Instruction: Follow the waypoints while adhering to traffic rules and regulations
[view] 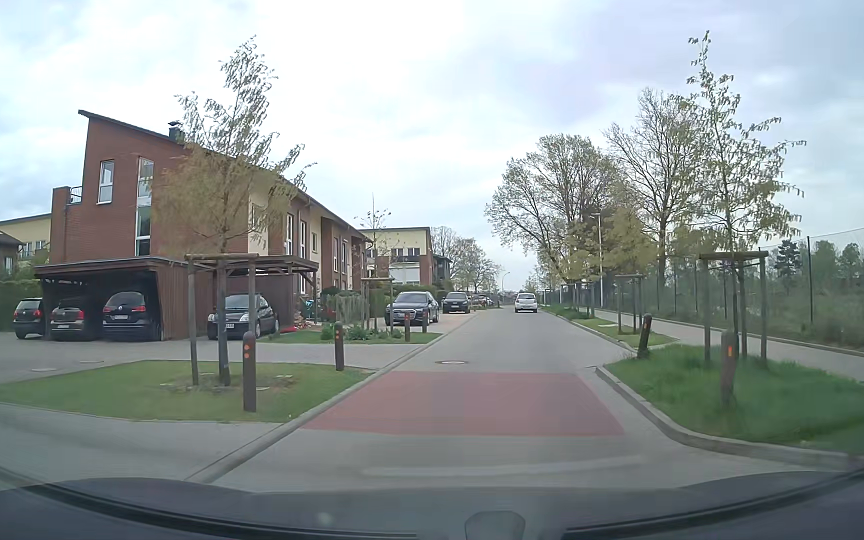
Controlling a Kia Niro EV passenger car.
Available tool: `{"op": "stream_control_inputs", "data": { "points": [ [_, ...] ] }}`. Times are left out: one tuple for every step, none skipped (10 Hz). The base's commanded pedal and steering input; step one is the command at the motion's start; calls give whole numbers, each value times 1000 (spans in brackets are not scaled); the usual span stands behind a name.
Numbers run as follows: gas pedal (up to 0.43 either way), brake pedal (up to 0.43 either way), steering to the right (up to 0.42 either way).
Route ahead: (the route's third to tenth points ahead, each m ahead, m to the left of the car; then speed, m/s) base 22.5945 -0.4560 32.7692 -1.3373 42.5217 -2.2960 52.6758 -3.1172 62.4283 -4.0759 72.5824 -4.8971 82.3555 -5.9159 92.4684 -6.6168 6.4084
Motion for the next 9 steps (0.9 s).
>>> {"op": "stream_control_inputs", "data": {
  "points": [
    [138, 0, 25],
    [138, 0, 27],
    [138, 0, 28],
    [138, 0, 30],
    [138, 0, 34],
    [138, 0, 34],
    [138, 0, 33],
    [138, 0, 34],
    [138, 0, 35]
  ]
}}
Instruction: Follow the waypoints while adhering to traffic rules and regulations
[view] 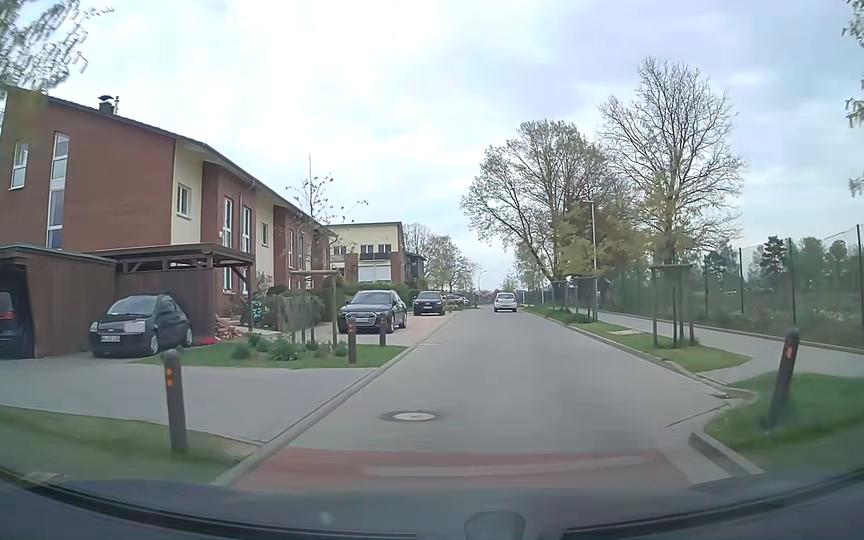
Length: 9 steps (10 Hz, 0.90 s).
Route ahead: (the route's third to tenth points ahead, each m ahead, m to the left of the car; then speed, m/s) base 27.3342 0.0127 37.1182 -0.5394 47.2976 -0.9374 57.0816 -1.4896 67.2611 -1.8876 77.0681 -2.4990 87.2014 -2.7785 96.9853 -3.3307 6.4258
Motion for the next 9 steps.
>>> {"op": "stream_control_inputs", "data": {
  "points": [
    [138, 0, 38],
    [138, 0, 39],
    [138, 0, 42],
    [138, 0, 43],
    [138, 0, 43],
    [138, 0, 43],
    [138, 0, 44],
    [138, 0, 44],
    [138, 0, 44]
  ]
}}
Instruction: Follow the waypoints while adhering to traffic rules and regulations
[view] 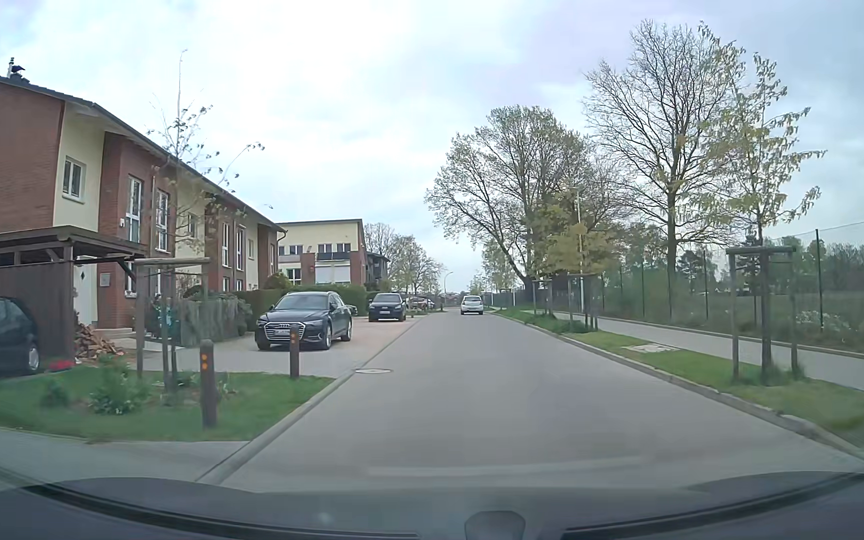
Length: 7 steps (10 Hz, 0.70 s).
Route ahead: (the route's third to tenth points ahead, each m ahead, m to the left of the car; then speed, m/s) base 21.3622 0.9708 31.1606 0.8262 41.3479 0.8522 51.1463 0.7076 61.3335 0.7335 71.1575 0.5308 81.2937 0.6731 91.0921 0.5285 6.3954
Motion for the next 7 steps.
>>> {"op": "stream_control_inputs", "data": {
  "points": [
    [138, 0, 44],
    [138, 0, 42],
    [138, 0, 41],
    [138, 0, 40],
    [138, 0, 40],
    [138, 0, 40],
    [138, 0, 39]
  ]
}}
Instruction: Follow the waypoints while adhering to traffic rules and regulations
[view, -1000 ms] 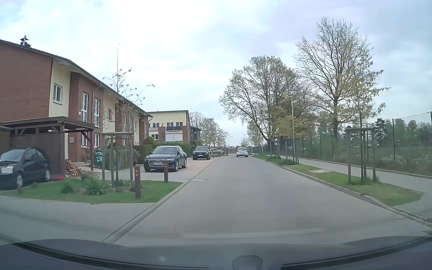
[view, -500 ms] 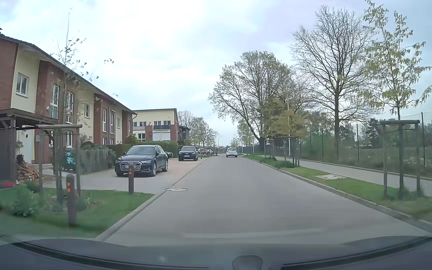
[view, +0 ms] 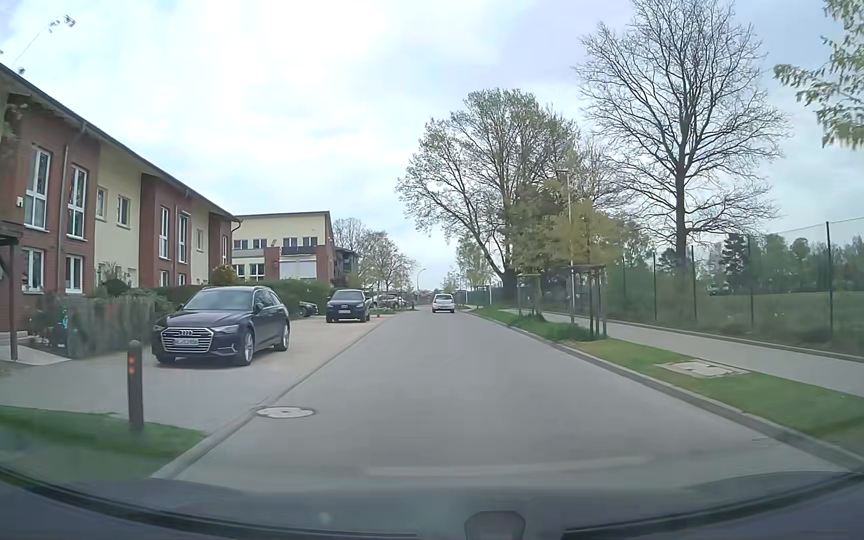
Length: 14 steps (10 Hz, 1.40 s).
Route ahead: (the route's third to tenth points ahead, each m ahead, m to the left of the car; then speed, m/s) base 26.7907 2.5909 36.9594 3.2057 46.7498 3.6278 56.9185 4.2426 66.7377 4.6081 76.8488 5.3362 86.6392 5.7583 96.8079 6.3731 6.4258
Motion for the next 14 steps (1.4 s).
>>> {"op": "stream_control_inputs", "data": {
  "points": [
    [138, 0, 36],
    [138, 0, 31],
    [138, 0, 26],
    [138, 0, 22],
    [138, 0, 17],
    [138, 0, 15],
    [138, 0, 13],
    [138, 0, 11],
    [138, 0, 11],
    [138, 0, 9],
    [138, 0, 6],
    [138, 0, 3],
    [138, 0, 1],
    [138, 0, 0]
  ]
}}
